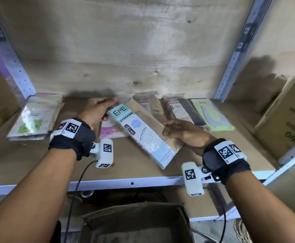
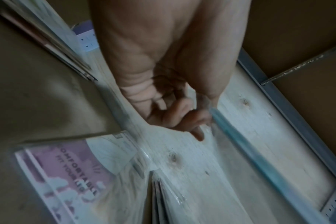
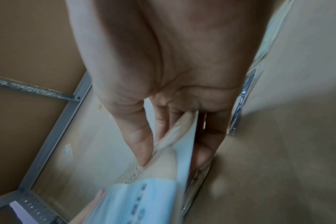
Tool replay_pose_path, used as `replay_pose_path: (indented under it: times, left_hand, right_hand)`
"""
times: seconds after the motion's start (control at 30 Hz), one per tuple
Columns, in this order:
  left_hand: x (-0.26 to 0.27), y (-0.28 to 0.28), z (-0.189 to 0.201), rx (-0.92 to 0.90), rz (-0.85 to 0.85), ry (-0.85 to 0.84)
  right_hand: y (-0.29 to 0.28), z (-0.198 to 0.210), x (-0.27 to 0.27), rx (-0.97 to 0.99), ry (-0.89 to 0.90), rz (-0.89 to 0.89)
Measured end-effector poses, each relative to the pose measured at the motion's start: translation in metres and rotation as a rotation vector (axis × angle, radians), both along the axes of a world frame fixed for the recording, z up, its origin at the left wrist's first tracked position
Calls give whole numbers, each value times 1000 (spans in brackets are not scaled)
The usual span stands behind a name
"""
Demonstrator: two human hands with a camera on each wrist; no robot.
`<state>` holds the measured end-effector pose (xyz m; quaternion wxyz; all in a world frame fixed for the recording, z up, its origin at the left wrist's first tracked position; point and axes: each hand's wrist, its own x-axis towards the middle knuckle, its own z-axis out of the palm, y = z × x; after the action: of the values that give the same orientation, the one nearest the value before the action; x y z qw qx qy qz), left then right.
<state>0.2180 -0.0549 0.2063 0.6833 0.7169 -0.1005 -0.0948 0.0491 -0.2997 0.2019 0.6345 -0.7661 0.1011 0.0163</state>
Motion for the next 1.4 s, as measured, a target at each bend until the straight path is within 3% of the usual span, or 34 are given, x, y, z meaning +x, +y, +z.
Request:
replay_pose_path:
  times: [0.3,0.57,0.87,1.0,1.07,1.2,1.4]
  left_hand:
    - [8,1,-13,86,-56,-120]
    - [2,16,-8,379,-14,-181]
    - [-2,31,-7,95,4,-41]
    - [5,47,-3,-130,71,99]
    - [4,52,-7,-143,7,114]
    - [-19,33,-11,12,-233,186]
    - [-42,16,-10,22,-521,180]
  right_hand:
    - [1,4,-15,-12,-41,90]
    - [6,5,-14,-22,-53,117]
    - [15,-1,-2,-25,-76,148]
    - [20,1,2,134,-79,43]
    - [23,2,7,250,-86,-64]
    - [34,5,13,381,-124,-184]
    - [52,3,34,338,-128,-305]
